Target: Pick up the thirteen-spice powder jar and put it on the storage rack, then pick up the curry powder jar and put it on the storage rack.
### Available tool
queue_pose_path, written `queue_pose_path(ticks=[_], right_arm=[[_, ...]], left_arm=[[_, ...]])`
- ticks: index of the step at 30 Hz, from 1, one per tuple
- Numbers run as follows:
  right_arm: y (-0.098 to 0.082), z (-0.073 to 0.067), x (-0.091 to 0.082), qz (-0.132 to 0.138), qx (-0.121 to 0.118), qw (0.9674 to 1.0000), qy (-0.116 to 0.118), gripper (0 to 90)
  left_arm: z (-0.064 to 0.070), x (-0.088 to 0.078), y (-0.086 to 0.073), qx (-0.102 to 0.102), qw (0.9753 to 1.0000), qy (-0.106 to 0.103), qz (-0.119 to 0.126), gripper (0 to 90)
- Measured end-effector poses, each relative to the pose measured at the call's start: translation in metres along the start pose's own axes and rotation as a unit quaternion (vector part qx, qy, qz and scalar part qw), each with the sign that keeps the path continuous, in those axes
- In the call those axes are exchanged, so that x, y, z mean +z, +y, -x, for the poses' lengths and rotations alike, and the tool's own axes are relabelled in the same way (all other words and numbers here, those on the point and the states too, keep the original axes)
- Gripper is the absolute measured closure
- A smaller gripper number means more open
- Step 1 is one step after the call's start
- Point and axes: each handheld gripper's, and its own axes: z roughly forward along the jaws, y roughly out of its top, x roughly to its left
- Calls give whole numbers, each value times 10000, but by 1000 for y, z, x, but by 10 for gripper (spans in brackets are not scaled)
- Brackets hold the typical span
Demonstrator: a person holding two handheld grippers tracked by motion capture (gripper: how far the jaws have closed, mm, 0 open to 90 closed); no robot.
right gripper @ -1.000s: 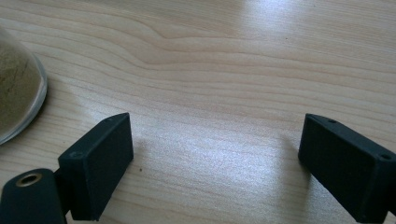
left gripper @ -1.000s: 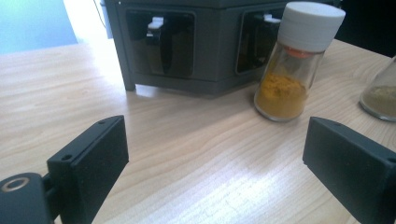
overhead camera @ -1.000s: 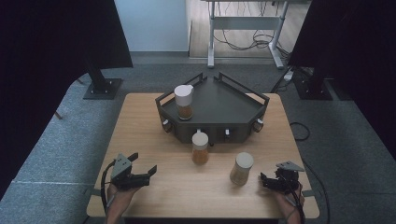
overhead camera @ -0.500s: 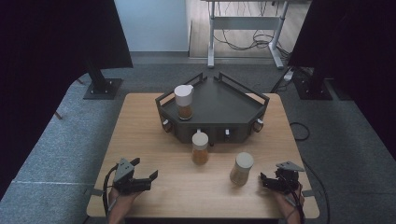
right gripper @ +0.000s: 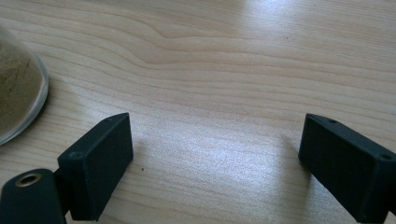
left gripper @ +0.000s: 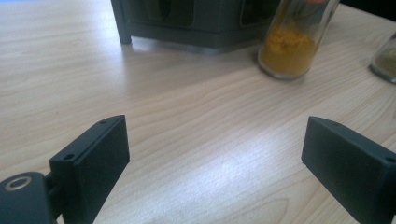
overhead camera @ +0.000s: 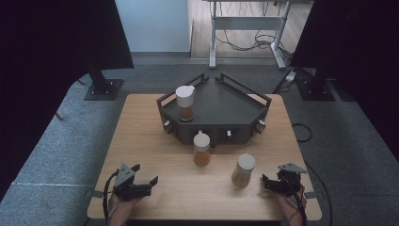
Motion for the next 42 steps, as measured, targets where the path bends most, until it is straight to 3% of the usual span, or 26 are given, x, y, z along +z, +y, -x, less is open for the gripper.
queue_pose_path(ticks=[7, 13, 23, 42], right_arm=[[0, 2, -1, 91, -20, 9998, 192, 91], [3, 2, -10, 455, 41, 9986, 250, 88], [6, 0, -17, 567, 37, 9979, 317, 85], [12, -1, -33, 804, 74, 9962, 317, 85]], left_arm=[[-1, 6, -7, -43, 9997, 46, -222, 71], [-3, 11, -11, -114, 9991, 108, -393, 69], [-3, 18, -18, -120, 9973, 194, -701, 70], [-2, 21, -18, -31, 9951, 322, -939, 72]])
